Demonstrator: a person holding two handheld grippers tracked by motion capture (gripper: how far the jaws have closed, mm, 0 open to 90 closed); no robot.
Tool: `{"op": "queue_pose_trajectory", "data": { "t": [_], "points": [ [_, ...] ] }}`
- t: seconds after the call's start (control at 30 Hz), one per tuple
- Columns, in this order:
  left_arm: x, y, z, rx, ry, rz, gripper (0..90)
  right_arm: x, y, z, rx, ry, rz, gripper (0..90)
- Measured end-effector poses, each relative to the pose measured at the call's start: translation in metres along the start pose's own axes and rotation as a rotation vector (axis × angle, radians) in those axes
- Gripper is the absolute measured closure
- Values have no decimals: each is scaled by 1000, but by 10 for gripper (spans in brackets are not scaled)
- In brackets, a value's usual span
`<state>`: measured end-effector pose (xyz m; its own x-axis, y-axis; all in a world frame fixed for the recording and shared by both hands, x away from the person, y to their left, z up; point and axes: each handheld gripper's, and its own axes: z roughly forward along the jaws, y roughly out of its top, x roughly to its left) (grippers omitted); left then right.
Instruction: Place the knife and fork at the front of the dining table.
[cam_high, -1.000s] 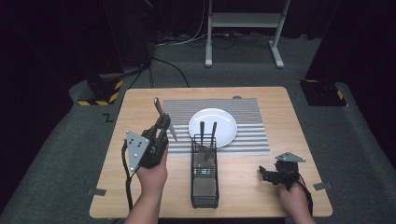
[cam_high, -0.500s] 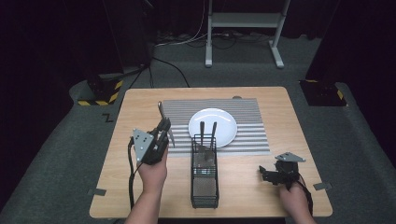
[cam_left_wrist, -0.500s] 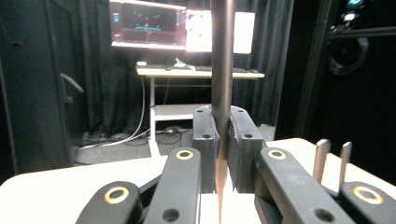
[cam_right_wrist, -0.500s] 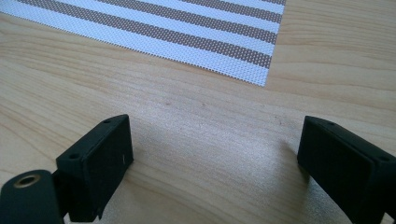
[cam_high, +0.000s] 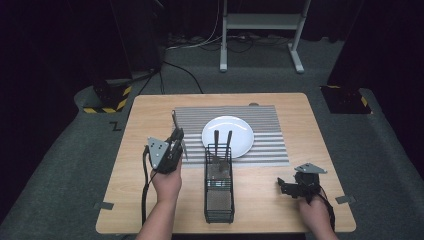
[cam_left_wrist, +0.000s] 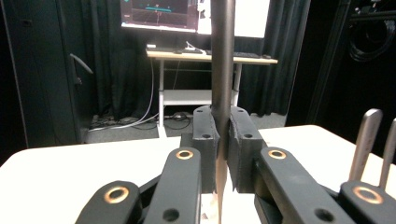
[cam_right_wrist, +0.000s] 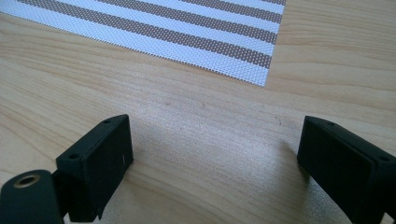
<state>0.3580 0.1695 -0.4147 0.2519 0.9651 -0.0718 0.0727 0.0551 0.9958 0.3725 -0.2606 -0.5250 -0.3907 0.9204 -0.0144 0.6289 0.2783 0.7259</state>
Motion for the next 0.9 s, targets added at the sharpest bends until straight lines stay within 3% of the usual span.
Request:
{"op": "queue_pose_trajectory", "data": {
  "t": [0.1,0.47,0.9],
  "points": [
    [-1,-4,3,10,7,16,826,0,0,0,0,0,0,101],
    [-3,-15,16,41,20,16,826,0,0,0,0,0,0,101],
    [2,-24,27,103,40,-4,826,0,0,0,0,1,-1,101]
  ]
}}
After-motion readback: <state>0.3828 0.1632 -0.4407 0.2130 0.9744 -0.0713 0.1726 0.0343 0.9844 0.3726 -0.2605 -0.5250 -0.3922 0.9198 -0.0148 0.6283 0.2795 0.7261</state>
